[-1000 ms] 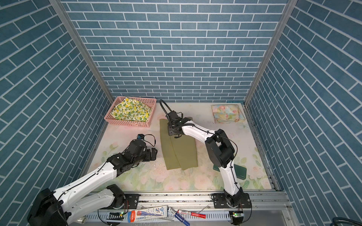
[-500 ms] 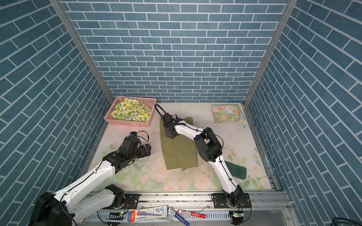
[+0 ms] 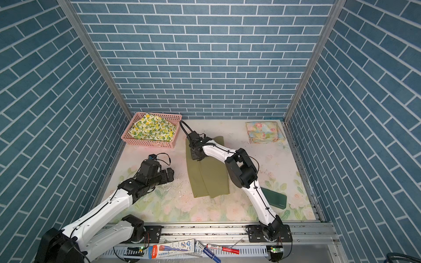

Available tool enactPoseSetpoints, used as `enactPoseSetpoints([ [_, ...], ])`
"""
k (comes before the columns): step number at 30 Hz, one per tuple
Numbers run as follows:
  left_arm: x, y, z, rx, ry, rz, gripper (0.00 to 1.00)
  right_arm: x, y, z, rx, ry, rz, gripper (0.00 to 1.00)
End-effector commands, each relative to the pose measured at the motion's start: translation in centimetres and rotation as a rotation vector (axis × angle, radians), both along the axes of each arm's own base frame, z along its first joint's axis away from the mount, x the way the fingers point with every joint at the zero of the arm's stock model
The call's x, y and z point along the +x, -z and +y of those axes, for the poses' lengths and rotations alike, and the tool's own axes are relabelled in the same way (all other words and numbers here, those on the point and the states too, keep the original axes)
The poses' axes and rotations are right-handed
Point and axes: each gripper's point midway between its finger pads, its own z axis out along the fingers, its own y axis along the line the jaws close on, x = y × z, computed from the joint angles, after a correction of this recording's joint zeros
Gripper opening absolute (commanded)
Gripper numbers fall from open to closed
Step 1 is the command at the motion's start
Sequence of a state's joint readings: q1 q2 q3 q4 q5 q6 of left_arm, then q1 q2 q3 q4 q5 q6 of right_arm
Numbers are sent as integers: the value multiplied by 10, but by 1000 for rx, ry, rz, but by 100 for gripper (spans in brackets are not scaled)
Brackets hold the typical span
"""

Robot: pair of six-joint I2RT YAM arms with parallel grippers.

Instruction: Fold and stack the skirts

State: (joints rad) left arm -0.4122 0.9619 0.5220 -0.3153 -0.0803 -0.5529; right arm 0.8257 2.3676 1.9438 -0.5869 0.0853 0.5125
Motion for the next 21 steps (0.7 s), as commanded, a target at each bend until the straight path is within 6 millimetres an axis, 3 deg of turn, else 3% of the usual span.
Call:
enactPoseSetpoints([
  [1,-1,4,2,-11,-8,1,100,5,-34,11,74,19,-25,0],
  [10,-1,8,0,-30,-4,7,100,1,-82,18,182,42,-28,0],
  [21,-2,10,-2,-41,0,11,100,9,-96,34,301,66,11,0],
])
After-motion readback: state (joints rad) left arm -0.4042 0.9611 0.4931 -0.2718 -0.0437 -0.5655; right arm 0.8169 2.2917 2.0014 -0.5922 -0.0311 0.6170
